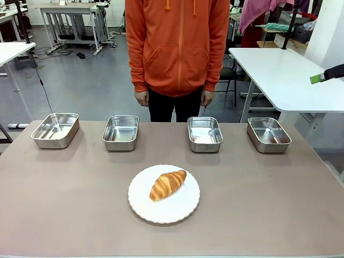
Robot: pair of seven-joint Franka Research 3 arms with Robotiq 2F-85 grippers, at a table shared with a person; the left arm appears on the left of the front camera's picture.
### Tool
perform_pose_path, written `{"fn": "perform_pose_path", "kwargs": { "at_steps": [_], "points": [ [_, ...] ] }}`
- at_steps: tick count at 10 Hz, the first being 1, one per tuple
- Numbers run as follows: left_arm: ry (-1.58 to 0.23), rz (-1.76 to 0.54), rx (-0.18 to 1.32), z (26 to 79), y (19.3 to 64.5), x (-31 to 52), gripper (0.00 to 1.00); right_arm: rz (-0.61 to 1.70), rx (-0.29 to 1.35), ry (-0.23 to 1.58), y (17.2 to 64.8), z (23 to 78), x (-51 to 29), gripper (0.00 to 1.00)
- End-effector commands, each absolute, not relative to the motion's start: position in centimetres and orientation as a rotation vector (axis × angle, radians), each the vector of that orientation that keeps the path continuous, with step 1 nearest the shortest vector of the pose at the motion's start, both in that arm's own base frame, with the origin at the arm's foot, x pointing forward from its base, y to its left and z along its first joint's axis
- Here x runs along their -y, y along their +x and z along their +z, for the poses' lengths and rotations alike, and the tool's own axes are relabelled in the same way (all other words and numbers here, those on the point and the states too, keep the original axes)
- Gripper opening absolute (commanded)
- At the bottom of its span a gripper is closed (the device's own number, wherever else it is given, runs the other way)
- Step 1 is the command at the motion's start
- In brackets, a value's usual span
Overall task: Place the bread in the container.
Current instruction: Place the Butter Roll into the Airtight Container indicated by the human.
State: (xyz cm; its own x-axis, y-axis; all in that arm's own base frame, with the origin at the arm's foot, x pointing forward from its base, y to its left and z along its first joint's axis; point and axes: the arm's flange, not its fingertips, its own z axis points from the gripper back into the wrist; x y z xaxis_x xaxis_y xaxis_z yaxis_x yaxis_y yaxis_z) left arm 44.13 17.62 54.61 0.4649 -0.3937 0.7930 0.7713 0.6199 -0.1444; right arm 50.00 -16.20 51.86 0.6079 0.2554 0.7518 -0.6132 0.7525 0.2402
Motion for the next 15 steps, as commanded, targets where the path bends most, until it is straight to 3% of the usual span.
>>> {"fn": "perform_pose_path", "kwargs": {
  "at_steps": [1, 15],
  "points": [
    [-0.542, -0.768, 0.806, 54.83, 44.02, -17.64, 1.00, 0.529, 0.769, 0.512, 50.04, 52.00, 16.10, 1.00],
    [-0.542, -0.768, 0.806, 54.83, 44.02, -17.64, 1.00, 0.529, 0.769, 0.512, 50.04, 52.00, 16.10, 1.00]
  ]
}}
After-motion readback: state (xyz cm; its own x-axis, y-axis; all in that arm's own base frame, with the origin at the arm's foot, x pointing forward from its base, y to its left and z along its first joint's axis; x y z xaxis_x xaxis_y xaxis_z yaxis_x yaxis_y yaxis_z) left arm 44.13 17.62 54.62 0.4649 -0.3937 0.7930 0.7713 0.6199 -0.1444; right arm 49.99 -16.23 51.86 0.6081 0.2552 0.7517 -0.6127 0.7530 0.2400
